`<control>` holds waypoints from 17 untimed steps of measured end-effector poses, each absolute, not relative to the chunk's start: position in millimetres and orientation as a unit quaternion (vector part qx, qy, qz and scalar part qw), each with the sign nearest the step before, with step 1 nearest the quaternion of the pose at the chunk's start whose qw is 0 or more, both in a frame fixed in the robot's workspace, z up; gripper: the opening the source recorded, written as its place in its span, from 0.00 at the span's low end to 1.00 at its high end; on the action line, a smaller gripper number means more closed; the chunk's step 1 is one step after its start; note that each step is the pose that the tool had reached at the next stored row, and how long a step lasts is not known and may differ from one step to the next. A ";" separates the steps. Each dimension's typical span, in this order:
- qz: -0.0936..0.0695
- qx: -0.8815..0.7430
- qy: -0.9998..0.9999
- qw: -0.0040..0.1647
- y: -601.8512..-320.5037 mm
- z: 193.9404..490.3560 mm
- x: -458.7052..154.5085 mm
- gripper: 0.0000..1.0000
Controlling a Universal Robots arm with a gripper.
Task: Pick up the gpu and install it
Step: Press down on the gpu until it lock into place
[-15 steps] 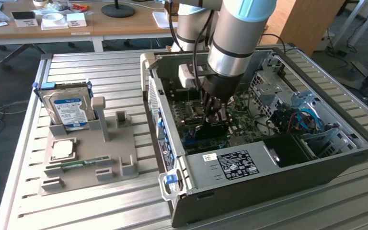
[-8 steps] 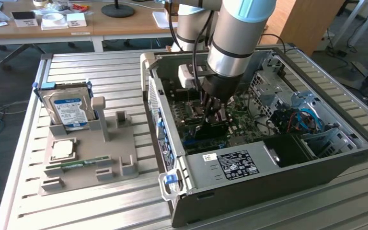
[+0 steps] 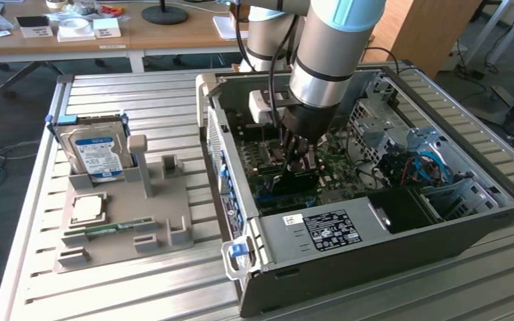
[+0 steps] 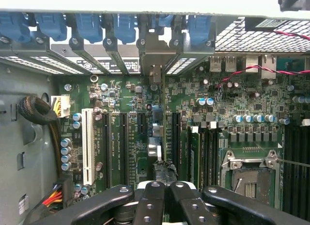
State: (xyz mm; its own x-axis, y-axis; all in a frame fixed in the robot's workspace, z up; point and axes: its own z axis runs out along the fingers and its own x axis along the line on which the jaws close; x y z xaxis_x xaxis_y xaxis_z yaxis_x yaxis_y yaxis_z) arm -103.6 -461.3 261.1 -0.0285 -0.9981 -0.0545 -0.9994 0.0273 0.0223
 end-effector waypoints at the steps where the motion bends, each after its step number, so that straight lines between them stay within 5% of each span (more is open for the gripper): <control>1: 0.027 -0.697 0.717 0.012 -461.4 260.9 -103.7 0.11; 17: 0.027 -0.697 0.717 0.012 -461.3 259.8 -104.5 0.11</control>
State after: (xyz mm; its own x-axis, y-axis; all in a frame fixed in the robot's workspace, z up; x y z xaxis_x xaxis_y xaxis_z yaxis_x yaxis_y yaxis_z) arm -104.5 -461.3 259.8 -0.0285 -0.9981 -0.0545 -0.9994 0.0273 0.0223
